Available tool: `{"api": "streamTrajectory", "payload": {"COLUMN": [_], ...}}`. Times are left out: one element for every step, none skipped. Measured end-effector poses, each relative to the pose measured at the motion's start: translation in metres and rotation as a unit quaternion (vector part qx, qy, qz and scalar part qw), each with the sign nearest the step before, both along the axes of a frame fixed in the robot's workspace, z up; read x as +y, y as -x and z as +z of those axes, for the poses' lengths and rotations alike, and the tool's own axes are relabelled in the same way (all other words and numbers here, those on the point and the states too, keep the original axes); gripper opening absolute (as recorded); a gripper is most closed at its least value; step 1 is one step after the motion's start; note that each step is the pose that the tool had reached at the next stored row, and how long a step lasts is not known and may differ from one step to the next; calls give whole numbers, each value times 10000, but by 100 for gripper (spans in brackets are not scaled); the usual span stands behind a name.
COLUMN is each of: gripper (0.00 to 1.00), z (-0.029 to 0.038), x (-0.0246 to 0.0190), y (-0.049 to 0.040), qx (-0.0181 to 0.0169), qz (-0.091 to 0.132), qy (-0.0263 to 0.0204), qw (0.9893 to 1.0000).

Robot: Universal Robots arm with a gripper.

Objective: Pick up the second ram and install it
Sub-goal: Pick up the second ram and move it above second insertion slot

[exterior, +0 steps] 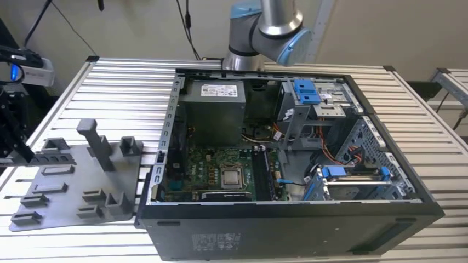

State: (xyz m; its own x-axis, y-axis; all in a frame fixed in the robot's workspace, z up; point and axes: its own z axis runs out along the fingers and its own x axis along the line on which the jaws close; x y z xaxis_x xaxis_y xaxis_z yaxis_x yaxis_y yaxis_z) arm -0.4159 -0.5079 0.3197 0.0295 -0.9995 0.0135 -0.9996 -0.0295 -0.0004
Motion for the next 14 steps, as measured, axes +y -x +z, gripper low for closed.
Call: {"api": "streamTrajectory", "payload": {"gripper": [14, 14, 14, 14, 14, 14, 14, 14, 14, 14, 14, 14, 14, 14], "z": [18, 34, 51, 68, 86, 106, 124, 144, 163, 177, 191, 202, 211, 220], "x": [0, 0, 0, 0, 0, 0, 0, 0, 0, 0, 0, 1, 2, 5], "y": [0, 0, 0, 0, 0, 0, 0, 0, 0, 0, 0, -1, -1, 0], "qx": [0, 0, 0, 0, 0, 0, 0, 0, 0, -1, 0, 0, 0, 0], "qz": [0, 0, 0, 0, 0, 0, 0, 0, 0, 0, 0, 1, 1, 0], "qy": [0, 0, 0, 0, 0, 0, 0, 0, 0, -1, -1, -1, -1, -1], "qw": [10000, 10000, 10000, 10000, 10000, 10000, 10000, 10000, 10000, 10000, 10000, 10000, 10000, 10000]}}
